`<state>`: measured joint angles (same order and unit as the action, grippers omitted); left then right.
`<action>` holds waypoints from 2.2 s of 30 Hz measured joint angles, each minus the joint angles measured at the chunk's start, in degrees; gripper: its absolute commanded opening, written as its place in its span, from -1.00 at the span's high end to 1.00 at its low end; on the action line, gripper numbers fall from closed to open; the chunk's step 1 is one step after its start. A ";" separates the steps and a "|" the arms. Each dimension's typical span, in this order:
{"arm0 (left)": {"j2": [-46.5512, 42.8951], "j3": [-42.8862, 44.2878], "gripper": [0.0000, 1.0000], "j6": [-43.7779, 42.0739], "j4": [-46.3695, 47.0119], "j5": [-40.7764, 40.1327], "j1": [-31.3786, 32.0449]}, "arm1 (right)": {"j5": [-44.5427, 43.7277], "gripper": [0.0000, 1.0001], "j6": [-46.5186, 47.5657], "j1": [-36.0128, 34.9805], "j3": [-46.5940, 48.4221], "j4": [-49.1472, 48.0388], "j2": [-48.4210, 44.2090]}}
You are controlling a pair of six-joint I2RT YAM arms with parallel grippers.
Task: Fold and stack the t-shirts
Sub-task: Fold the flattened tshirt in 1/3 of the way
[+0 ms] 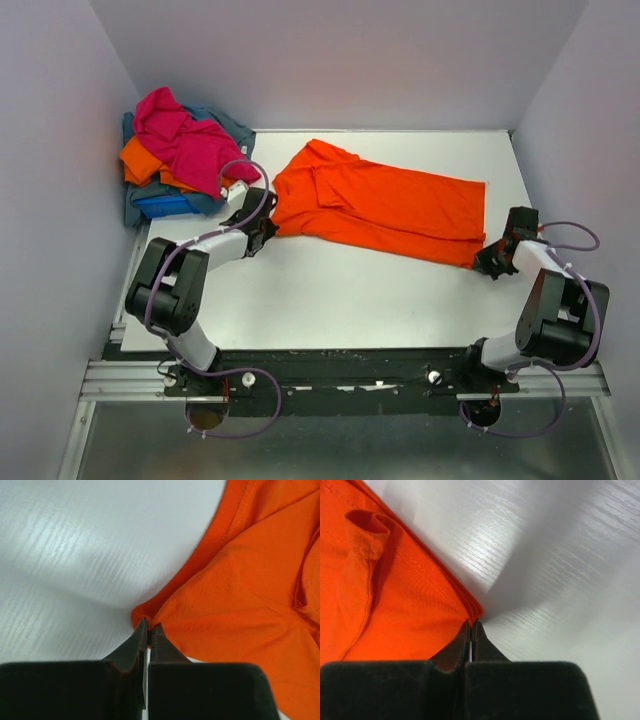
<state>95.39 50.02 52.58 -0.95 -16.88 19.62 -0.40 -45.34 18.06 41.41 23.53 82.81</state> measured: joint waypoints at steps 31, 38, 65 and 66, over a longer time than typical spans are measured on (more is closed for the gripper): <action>-32.20 -18.23 0.07 -1.53 -4.57 -4.07 -3.48 | -1.77 -0.02 5.25 0.00 -7.08 6.91 -19.50; -29.64 -19.63 0.10 -0.24 -3.56 -1.75 -3.48 | -1.18 0.11 4.79 0.00 -8.52 6.03 -14.95; -23.89 -19.93 0.06 0.70 -2.16 0.66 -3.54 | -1.86 0.99 2.36 0.00 -8.31 5.05 -11.30; -23.61 -19.93 0.06 0.74 -2.16 0.66 -3.54 | -1.86 0.99 2.38 0.00 -8.33 5.03 -11.30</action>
<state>71.79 30.09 53.32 -3.11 -16.23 16.08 -2.26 -42.96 18.06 33.08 28.56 71.50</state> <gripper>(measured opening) 0.468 0.013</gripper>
